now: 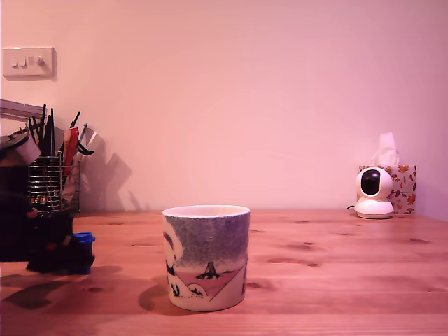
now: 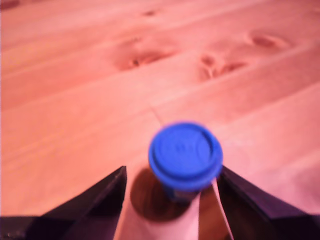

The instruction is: Pick up the coffee capsules on the table and drop them inside the coffee cup

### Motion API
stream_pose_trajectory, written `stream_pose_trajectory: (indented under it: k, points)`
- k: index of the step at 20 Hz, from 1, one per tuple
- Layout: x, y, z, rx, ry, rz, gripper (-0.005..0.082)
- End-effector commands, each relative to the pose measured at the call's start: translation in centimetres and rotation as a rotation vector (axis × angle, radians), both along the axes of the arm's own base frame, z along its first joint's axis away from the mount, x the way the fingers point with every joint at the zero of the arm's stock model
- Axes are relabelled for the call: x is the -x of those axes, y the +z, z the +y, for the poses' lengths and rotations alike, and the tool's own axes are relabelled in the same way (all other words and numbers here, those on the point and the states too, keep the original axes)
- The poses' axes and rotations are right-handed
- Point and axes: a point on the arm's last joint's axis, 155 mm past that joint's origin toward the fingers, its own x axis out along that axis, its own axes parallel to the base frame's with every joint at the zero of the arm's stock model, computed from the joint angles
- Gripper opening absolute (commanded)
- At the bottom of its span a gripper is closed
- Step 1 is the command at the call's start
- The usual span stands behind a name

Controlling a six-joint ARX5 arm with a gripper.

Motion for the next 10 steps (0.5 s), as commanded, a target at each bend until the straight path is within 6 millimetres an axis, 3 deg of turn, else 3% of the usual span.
stream_pose_trajectory:
  k: [1,10]
  points:
    - [-0.30,-0.52,0.04,-0.005,0.000,0.006,0.0513]
    - [-0.71,-0.13,-0.11,0.001,-0.002,-0.009,0.0513]
